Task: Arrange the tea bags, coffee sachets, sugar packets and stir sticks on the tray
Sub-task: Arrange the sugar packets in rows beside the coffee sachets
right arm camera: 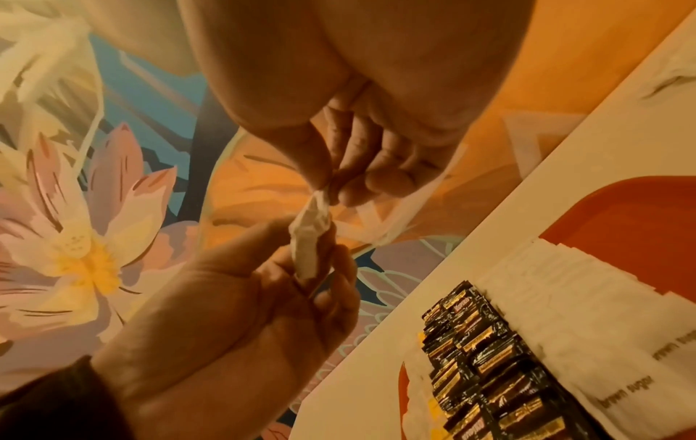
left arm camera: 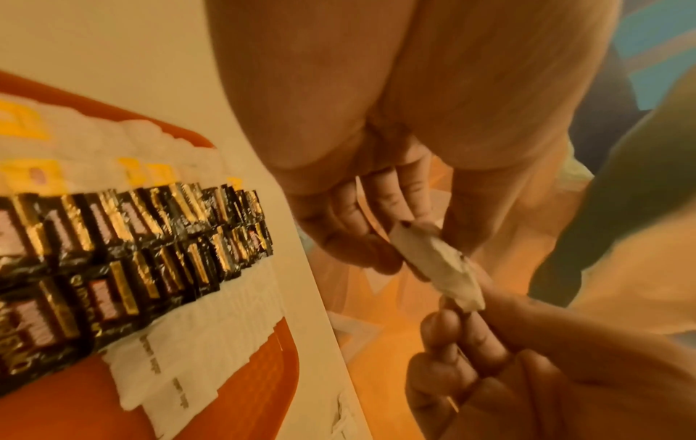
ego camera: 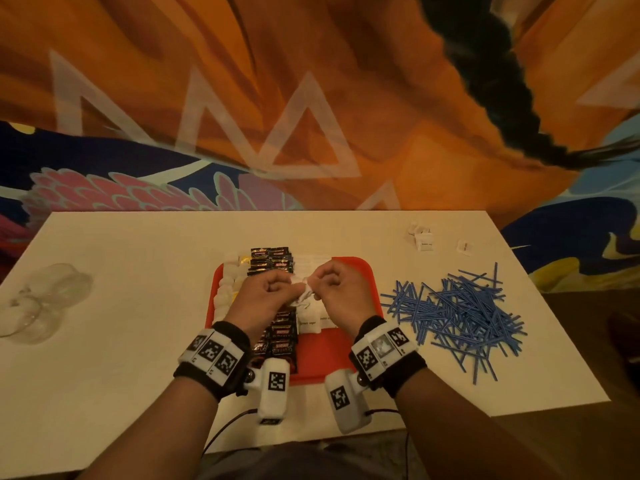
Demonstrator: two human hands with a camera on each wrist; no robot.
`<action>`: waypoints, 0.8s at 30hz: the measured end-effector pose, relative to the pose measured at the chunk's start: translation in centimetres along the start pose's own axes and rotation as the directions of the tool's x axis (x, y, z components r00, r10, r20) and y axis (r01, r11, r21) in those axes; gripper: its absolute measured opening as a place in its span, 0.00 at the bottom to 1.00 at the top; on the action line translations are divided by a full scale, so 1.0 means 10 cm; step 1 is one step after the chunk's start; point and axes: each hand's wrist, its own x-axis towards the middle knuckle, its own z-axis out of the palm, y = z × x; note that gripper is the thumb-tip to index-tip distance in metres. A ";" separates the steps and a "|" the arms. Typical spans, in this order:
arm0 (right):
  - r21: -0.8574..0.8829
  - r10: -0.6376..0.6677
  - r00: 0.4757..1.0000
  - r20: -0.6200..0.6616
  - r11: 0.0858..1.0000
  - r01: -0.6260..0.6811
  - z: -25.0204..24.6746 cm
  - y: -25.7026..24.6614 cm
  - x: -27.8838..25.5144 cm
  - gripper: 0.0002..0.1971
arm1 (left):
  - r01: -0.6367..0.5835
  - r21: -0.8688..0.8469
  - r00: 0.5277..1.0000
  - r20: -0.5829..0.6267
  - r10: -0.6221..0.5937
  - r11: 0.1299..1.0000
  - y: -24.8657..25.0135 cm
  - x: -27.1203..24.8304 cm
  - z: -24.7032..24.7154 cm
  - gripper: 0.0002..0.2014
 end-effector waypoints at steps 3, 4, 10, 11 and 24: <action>0.025 0.014 0.999 -0.046 1.000 -0.013 0.06 0.00 -0.05 0.08 | 0.006 -0.009 1.000 -0.026 -0.006 1.000 0.02 0.00 -0.07 0.05; 0.061 0.029 0.999 -0.032 0.998 -0.027 0.08 -0.01 -0.08 0.08 | 0.010 -0.030 1.000 -0.027 -0.011 1.000 0.01 -0.01 -0.09 0.06; 0.055 0.085 0.994 0.070 0.995 -0.088 0.17 -0.03 -0.17 0.12 | 0.051 -0.128 0.997 -0.059 -0.059 0.991 -0.04 -0.05 -0.18 0.06; 0.051 0.092 0.994 0.060 0.994 -0.095 0.17 -0.04 -0.17 0.12 | 0.059 -0.143 0.995 -0.071 -0.070 0.988 -0.06 -0.05 -0.21 0.04; 0.097 0.216 0.974 0.064 0.970 -0.221 0.17 0.08 -0.21 0.09 | 0.184 -0.225 0.980 -0.039 -0.197 0.957 -0.10 -0.09 -0.18 0.06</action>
